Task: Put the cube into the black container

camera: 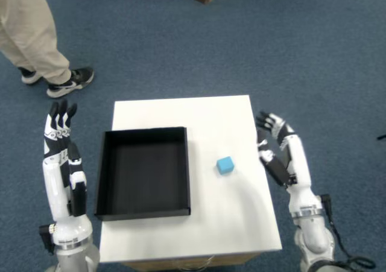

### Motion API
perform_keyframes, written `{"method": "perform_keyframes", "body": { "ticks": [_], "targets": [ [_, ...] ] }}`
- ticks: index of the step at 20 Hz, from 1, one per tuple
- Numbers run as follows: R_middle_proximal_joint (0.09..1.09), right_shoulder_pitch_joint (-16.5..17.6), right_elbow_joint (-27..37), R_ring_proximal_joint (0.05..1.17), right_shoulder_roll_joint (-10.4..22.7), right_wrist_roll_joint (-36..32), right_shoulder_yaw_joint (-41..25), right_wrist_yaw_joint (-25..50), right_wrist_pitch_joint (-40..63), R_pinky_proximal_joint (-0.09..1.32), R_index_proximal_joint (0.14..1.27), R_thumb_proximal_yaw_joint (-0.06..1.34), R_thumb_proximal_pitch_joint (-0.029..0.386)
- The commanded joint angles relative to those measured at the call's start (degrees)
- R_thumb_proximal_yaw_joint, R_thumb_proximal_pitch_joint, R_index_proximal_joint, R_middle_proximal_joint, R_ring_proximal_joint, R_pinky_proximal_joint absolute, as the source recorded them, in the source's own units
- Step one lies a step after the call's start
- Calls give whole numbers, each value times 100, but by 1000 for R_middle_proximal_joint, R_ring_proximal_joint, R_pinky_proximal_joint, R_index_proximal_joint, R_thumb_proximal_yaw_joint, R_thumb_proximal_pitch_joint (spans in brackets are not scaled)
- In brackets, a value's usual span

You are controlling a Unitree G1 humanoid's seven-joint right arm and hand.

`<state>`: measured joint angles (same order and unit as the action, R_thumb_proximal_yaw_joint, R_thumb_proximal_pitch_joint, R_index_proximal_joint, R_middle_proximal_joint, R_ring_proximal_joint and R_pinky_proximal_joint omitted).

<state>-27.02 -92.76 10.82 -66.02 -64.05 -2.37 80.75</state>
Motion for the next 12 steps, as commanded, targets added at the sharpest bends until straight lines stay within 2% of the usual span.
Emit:
{"method": "perform_keyframes", "body": {
  "ticks": [1, 2, 5, 12],
  "targets": [
    [393, -387, -480, 405, 60, 281, -332, 419, 186, 227, 381, 629, 179],
    [396, -437, -715, 404, 33, 420, -533, 637, 167, 228, 386, 588, 158],
    [409, -529, -1100, 408, -43, 758, -1097, 1413, 0, 245, 408, 533, 141],
    [420, -686, -1215, 409, 60, 1634, -2550, 3378, -764, 284, 445, 445, 103]
  ]
}}
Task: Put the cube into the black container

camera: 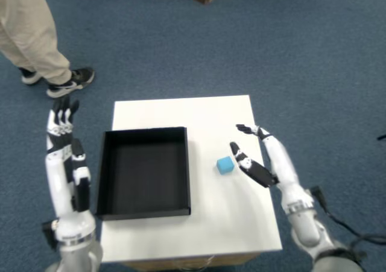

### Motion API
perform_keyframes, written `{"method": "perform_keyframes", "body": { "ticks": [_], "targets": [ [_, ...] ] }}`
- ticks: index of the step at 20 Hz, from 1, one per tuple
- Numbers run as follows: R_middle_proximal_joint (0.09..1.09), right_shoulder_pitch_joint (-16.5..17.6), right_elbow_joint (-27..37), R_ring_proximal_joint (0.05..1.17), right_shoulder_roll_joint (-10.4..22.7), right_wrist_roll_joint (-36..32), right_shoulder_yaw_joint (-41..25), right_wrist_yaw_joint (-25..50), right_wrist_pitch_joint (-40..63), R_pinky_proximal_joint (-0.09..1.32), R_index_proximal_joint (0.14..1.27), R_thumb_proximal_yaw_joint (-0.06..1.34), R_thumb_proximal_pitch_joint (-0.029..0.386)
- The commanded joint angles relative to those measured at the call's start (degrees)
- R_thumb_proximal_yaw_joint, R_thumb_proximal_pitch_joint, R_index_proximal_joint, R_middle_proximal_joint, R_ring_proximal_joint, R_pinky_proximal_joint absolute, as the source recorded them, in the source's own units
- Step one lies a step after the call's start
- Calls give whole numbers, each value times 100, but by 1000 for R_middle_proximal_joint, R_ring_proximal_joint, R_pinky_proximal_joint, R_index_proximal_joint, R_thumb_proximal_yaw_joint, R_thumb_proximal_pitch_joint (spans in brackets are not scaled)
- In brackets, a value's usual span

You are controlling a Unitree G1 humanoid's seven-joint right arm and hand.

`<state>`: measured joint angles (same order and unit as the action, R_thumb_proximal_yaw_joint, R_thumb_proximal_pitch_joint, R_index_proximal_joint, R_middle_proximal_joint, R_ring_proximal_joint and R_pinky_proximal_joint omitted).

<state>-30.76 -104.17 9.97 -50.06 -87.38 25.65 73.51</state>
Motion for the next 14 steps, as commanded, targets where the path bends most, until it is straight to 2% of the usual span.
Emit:
{"method": "perform_keyframes", "body": {
  "ticks": [1, 5, 9, 14],
  "targets": [
    [420, -334, -43, 410, 166, 170, -424, 866, -168, 290, 448, 450, 96],
    [419, -467, 94, 413, 267, 689, -1203, 1916, -680, 313, 453, 459, 70],
    [412, -619, 169, 402, 332, 1306, -2036, 2927, -1440, 314, 455, 422, 1],
    [403, -706, 612, 380, 478, 1851, -2685, 3817, -2437, 282, 454, 387, -15]
  ]
}}
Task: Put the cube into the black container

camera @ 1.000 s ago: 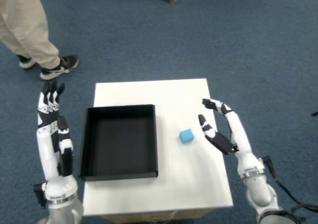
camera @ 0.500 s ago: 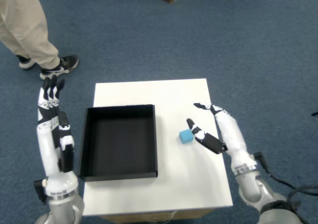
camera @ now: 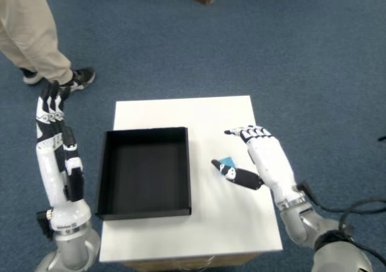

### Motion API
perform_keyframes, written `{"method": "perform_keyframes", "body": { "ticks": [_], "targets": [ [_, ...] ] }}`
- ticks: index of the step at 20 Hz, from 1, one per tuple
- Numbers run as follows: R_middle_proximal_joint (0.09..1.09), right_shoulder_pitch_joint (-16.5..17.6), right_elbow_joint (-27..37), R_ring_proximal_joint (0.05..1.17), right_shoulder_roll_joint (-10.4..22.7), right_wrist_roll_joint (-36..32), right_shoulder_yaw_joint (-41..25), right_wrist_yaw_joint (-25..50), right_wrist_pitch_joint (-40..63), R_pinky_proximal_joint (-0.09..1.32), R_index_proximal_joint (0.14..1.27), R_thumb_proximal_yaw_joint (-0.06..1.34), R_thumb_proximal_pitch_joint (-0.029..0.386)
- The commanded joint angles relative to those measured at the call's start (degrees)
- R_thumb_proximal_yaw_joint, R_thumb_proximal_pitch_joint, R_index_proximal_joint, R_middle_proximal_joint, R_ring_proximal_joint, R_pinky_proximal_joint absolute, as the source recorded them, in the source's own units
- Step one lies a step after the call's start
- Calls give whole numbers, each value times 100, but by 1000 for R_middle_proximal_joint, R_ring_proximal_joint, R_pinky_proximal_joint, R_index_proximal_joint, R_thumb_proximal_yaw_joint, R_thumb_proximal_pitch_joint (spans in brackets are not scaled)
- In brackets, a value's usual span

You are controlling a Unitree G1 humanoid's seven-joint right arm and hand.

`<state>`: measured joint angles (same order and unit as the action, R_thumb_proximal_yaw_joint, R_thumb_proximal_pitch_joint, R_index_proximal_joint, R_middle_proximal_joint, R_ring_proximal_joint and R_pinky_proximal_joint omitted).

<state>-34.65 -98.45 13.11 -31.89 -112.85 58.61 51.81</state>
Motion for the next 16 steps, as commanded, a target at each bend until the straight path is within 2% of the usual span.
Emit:
{"method": "perform_keyframes", "body": {
  "ticks": [1, 5, 10, 16],
  "targets": [
    [400, -340, 126, 377, 191, 93, -204, 613, -388, 278, 452, 382, -18],
    [388, -424, 539, 363, 328, 281, -406, 913, -795, 254, 433, 427, -27],
    [376, -482, 862, 345, 438, 373, -503, 1070, -1041, 219, 417, 476, -11],
    [373, -511, 1063, 337, 491, 369, -498, 1017, -1363, 182, 403, 553, 78]
  ]
}}
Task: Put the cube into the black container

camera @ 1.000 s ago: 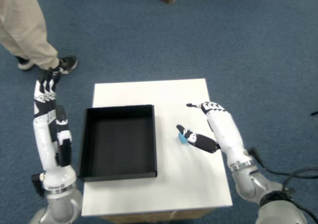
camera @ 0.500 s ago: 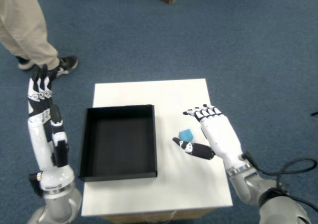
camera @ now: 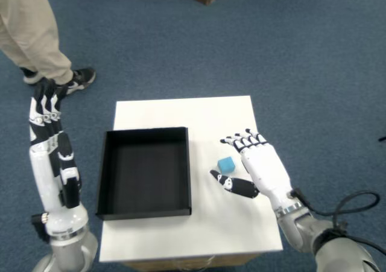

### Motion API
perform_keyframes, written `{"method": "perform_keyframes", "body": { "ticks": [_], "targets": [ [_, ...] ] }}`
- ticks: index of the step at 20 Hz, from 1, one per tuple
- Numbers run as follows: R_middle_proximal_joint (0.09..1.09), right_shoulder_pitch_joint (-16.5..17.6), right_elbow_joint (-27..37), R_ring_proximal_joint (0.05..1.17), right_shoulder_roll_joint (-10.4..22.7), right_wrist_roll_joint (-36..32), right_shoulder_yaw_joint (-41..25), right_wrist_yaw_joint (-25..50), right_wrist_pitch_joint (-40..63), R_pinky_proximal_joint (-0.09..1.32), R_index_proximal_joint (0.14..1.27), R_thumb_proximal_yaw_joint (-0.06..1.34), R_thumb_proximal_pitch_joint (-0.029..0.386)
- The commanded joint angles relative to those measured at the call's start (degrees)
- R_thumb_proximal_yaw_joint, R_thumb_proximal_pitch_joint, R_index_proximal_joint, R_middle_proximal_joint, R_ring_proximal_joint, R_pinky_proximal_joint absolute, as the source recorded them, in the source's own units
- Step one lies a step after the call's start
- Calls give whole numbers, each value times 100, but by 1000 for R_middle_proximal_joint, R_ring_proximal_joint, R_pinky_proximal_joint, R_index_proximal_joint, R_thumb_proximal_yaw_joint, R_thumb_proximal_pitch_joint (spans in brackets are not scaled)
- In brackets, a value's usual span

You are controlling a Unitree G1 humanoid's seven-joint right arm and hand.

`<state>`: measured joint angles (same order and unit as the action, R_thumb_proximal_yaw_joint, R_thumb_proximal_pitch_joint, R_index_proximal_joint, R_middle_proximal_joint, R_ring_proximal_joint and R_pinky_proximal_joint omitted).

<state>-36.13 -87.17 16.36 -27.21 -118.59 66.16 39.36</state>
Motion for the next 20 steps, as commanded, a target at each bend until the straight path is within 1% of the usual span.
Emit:
{"method": "perform_keyframes", "body": {
  "ticks": [1, 4, 12, 20],
  "targets": [
    [373, -371, -31, 335, 179, -114, 91, 227, -173, 174, 402, 574, 86],
    [373, -367, 86, 335, 231, -178, 146, 12, -379, 163, 399, 596, 92],
    [370, -304, 337, 329, 305, -432, 351, -618, -800, 140, 397, 628, 90],
    [367, -295, 409, 326, 297, -571, 447, -1141, -1060, 125, 402, 666, 82]
  ]
}}
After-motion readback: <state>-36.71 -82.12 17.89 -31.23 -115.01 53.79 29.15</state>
